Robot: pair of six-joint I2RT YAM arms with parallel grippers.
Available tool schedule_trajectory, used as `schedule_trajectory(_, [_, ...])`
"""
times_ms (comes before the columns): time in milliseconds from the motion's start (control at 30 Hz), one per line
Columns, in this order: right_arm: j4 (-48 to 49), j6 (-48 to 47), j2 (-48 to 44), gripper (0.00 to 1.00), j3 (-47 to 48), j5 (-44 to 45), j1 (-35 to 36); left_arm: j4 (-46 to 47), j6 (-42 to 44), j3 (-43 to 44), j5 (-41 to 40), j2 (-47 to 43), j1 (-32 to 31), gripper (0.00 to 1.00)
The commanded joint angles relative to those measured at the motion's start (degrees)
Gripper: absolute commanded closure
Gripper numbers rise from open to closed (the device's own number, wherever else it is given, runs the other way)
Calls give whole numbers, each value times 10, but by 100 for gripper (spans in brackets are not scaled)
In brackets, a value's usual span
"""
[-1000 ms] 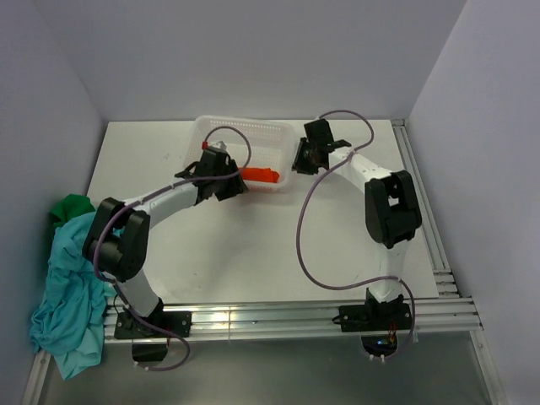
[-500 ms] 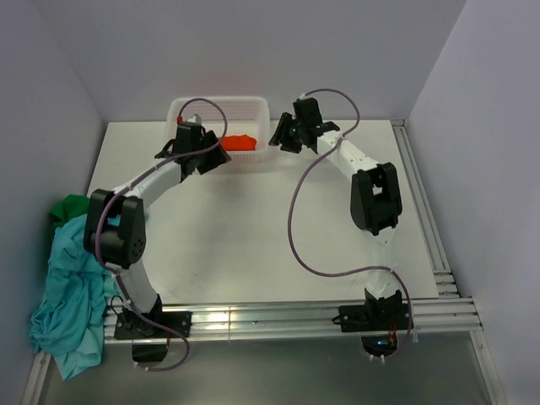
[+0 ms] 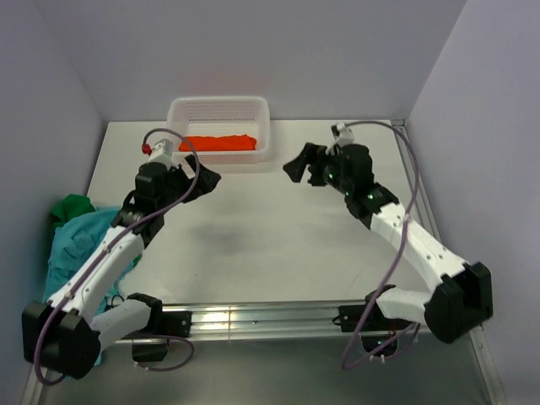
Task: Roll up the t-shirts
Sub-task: Place the rolled tshirt into the container
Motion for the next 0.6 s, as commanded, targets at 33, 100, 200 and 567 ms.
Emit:
schedule_trajectory(33, [90, -22, -128, 0, -141, 51, -2, 48, -11, -91, -14, -103, 0, 1])
schedule_trajectory(100, [100, -23, -184, 0, -195, 75, -2, 64, -12, -139, -18, -149, 0, 0])
schedule_trajectory(200, [106, -22, -232, 0, -254, 101, -2, 79, -9, -192, -34, -196, 0, 0])
schedule_trajectory(567, [148, -55, -412, 0, -417, 210, -3, 71, 22, -303, -49, -321, -1, 1])
